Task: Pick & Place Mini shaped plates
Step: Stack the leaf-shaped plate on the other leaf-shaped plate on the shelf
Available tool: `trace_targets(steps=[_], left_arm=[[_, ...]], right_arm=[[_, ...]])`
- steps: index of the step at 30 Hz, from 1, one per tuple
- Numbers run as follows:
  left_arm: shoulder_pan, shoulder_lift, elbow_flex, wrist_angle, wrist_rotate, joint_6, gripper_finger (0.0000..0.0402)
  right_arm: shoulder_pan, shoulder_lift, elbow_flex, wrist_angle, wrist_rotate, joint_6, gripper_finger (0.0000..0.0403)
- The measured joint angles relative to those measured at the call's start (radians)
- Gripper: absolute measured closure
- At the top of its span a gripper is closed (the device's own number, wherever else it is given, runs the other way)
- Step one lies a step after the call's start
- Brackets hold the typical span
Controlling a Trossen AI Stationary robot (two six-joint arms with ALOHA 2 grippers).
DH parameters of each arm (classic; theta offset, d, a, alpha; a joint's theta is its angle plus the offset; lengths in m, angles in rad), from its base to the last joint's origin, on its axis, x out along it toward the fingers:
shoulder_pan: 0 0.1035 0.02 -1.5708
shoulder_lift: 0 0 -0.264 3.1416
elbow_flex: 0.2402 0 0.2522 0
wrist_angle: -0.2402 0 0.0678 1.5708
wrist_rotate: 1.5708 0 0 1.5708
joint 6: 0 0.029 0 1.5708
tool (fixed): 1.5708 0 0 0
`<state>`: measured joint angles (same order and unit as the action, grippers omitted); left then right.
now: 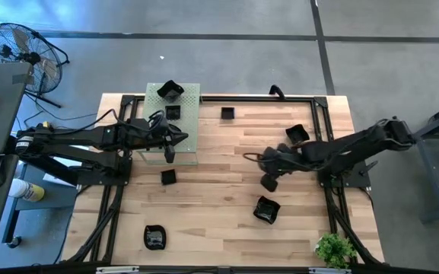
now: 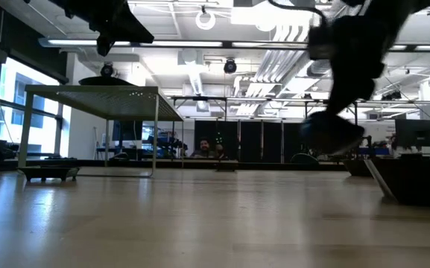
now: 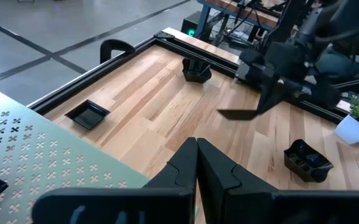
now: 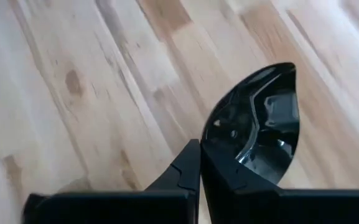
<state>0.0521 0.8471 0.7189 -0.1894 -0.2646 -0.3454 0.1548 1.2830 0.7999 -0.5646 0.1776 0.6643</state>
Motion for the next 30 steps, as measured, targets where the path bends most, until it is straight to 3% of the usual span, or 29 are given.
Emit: trace_targets(steps=[9, 16, 23, 30], left_arm=[[0.0, 0.0, 0.0, 0.0, 0.0, 0.001, 0.0401], [0.0, 0.0, 0.0, 0.0, 0.0, 0.006, 0.0401], [0.0, 0.0, 0.0, 0.0, 0.001, 0.001, 0.0401], [0.0, 0.0, 0.0, 0.0, 0.001, 0.0, 0.0401]], right_arm=[[-0.031, 0.379, 0.255, 0.099, -0.05, -0.408, 0.0399], [-0.031, 0.565, 0.395, 0.122, -0.088, -0.573, 0.0398], [-0.03, 0.558, 0.49, 0.058, -0.067, -0.572, 0.0329], [-0.053, 0.452, 0.448, -0.001, -0.076, -0.382, 0.0265]])
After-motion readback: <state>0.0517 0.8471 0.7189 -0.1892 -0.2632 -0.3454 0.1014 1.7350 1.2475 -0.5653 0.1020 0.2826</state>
